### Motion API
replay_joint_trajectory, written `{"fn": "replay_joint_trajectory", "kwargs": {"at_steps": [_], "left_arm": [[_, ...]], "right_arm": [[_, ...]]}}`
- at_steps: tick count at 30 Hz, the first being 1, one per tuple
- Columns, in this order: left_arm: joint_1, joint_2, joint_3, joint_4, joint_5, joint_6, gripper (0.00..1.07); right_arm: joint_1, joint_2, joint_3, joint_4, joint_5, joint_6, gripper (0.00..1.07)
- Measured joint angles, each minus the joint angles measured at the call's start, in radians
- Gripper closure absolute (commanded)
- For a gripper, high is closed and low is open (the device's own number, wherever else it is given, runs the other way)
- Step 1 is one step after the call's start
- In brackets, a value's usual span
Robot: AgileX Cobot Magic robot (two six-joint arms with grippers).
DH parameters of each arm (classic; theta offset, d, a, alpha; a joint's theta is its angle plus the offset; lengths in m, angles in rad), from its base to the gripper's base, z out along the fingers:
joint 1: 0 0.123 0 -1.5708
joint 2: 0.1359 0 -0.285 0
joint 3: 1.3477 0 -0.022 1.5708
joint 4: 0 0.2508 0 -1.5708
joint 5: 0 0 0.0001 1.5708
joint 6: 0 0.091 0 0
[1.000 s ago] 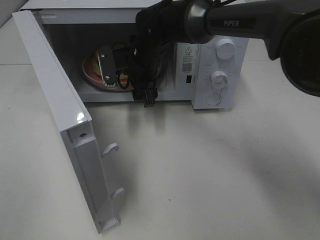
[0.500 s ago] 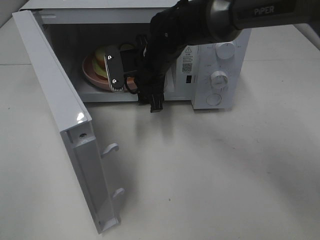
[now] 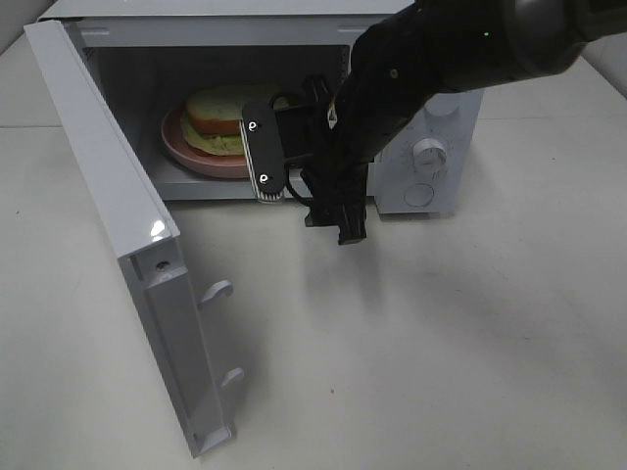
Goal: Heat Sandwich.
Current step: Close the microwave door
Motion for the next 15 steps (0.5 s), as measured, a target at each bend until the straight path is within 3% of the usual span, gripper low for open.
{"fn": "replay_joint_trajectory", "kwargs": {"at_steps": [15], "left_arm": [[0.0,0.0,0.0,0.0,0.0,0.0,0.1]], "right_arm": [[0.006,-0.247,0.281,0.0,-0.028,0.095,0.31]]}}
